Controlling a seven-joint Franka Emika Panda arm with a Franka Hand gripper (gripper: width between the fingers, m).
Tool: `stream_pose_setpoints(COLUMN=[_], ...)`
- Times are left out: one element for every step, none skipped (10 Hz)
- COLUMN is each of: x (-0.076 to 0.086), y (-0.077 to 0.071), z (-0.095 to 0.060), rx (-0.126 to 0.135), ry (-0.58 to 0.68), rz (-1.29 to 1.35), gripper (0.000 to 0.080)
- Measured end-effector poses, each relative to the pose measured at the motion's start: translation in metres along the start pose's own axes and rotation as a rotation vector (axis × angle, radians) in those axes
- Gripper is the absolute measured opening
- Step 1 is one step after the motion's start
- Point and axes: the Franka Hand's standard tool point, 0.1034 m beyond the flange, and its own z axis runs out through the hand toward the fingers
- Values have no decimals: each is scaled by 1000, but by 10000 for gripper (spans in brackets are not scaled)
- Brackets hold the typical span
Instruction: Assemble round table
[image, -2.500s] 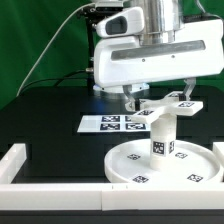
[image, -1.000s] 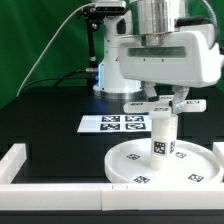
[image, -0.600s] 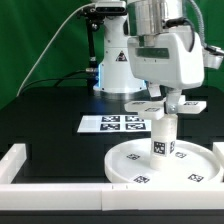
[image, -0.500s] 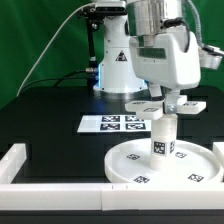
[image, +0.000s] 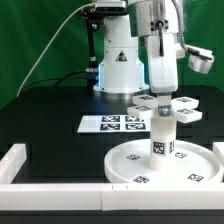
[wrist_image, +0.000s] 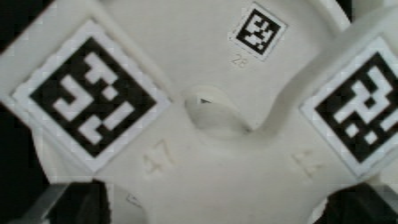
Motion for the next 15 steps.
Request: stream_pose_setpoints(x=[-1,-5,-8,-11,-12,-12,-12,-12,-12,-10,-13,-14,-12,-12,-12], y=[0,-2,-4,-5,-6,-5,-5,-5,-5,-5,-7,-6,-6,-6,-6], z=[-6,-16,-24,-28,-29,-28,-28,-28,-28,-29,-31,-30,-30,-30,-30], rx=[-17,-24,-24,-44,-48,-48,-46,-45,-42,-72,-92,-90,-90,-90,-89], ry=[-10,-26,-36,-53,-61,-63,-64,-66,-68,-57,-30,-32,-34,-36,-41], rz=[-89,-134,-226,-412,-537,-608,-669,-723,-836,-1047,-1197,-1276,-1337,-1386,-1480], gripper=[640,648,648,649,649,649,649,649,649,649,649,649,649,649,649])
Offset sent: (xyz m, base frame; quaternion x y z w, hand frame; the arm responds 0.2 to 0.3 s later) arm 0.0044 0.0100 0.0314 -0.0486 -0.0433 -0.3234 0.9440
